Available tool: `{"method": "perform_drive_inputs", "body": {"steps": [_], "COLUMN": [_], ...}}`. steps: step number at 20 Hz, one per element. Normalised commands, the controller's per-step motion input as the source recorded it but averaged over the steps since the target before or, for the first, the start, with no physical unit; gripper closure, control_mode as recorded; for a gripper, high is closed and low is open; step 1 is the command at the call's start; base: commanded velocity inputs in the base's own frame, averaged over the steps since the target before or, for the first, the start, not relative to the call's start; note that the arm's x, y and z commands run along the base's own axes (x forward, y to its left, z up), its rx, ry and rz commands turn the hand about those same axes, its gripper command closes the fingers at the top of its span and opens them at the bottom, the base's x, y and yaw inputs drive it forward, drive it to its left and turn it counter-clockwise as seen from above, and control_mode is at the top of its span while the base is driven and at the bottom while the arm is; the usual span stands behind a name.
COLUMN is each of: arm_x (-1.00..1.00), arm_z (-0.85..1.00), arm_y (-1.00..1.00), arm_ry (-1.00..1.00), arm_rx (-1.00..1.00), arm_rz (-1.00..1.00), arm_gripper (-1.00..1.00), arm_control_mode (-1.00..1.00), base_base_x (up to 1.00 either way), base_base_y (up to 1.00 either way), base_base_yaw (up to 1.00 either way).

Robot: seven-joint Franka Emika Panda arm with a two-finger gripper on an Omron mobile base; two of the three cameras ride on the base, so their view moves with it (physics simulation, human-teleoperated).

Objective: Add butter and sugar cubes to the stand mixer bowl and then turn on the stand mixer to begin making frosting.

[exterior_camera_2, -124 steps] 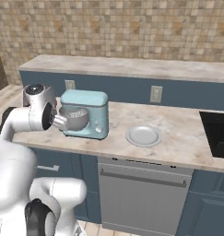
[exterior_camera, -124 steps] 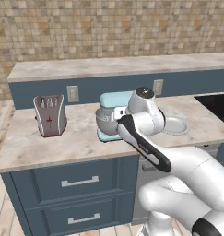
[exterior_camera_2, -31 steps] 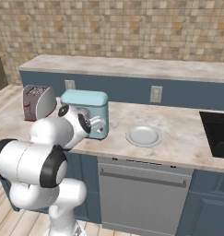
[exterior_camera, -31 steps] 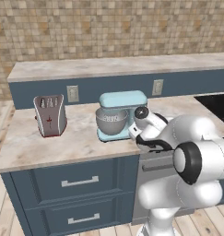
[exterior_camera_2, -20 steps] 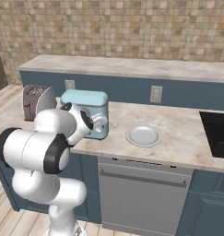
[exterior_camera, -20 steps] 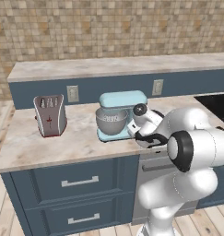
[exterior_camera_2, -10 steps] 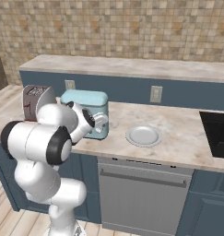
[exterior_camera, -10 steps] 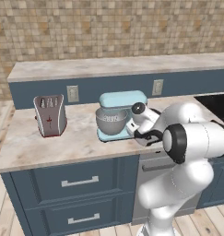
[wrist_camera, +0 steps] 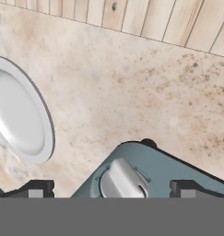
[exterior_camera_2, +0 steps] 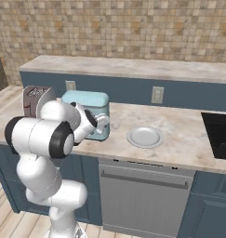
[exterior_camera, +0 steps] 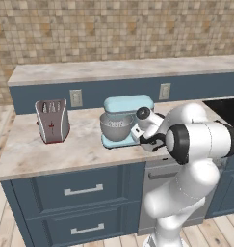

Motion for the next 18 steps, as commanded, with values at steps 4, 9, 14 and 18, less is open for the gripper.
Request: {"method": "perform_drive_inputs", "body": {"steps": [4, 9, 14, 18], "arm_x": [0.08, 0.14, 0.15, 0.13], "arm_z": [-0.19, -0.22, -0.15, -0.04], "arm_y": [0.0, 0.0, 0.0, 0.0], "arm_ry": [0.0, 0.0, 0.0, 0.0], "arm_rx": [0.0, 0.0, 0.01, 0.01], "arm_rz": [0.0, 0.0, 0.0, 0.0], "arm_gripper": [-1.0, -1.0, -1.0, 1.0], "arm_control_mode": [-1.0, -1.0, -1.0, -1.0], "base_base_x": [0.0, 0.0, 0.0, 0.0], "base_base_y": [0.0, 0.0, 0.0, 0.0], "base_base_yaw": [0.0, 0.0, 0.0, 0.0]}}
